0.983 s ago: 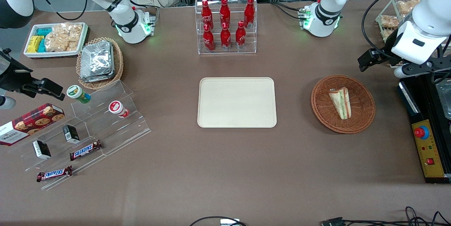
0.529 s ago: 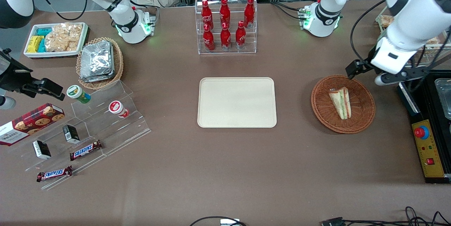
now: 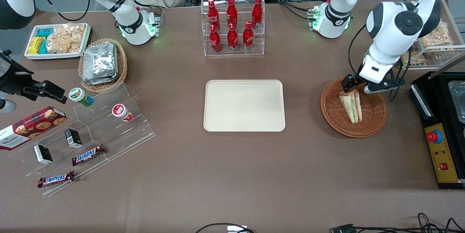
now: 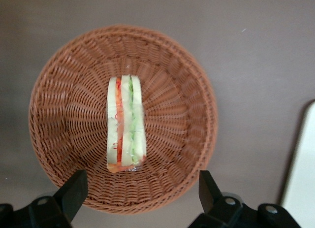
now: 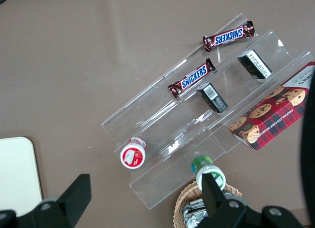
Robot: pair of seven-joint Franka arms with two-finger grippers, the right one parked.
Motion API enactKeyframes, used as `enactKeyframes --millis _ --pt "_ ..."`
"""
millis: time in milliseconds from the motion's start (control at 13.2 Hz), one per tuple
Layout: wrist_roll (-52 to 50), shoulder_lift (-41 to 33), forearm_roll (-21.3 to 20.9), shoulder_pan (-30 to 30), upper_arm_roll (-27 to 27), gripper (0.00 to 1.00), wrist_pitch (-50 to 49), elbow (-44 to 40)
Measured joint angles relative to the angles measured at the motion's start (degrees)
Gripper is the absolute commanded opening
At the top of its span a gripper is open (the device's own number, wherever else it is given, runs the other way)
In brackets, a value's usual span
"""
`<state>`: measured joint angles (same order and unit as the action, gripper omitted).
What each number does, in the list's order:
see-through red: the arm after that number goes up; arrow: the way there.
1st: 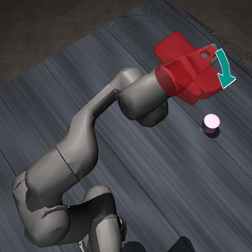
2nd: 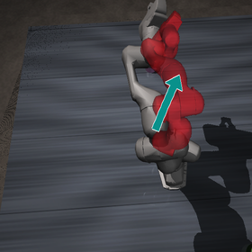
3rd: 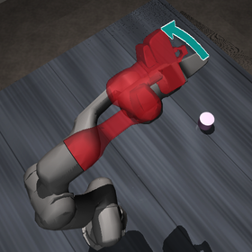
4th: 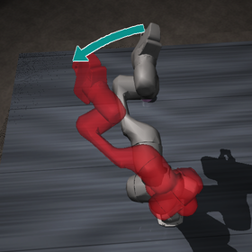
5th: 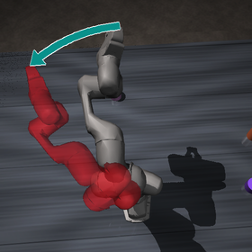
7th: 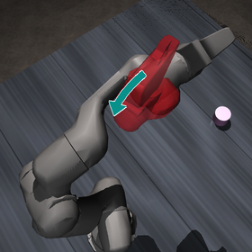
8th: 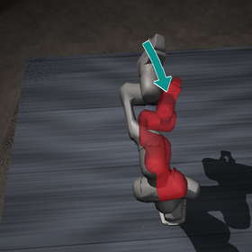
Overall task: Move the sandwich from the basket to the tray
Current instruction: 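Lower the open left gripper and close it on the sandwich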
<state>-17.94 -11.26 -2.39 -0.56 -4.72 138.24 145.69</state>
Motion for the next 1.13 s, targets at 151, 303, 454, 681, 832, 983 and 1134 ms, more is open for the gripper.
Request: enactKeyframes --millis 151,303,454,681,832,983,1134 --pt "0.0 3.6 -1.5 0.0 1.2 1.0 2.0 0.3" --pt "0.0 7.2 -3.3 0.0 2.7 1.0 4.7 0.3" --pt "0.2 10.4 -3.6 0.0 3.6 1.0 6.7 0.3" --pt "0.2 13.8 -4.2 0.0 3.7 0.99 9.0 0.2" --pt "0.2 14.6 -4.2 0.0 3.7 0.12 9.7 0.2" --pt "0.2 14.7 -4.3 0.0 3.7 0.0 9.9 0.1" --pt "0.2 14.7 -4.3 0.0 3.7 0.0 9.9 0.1"
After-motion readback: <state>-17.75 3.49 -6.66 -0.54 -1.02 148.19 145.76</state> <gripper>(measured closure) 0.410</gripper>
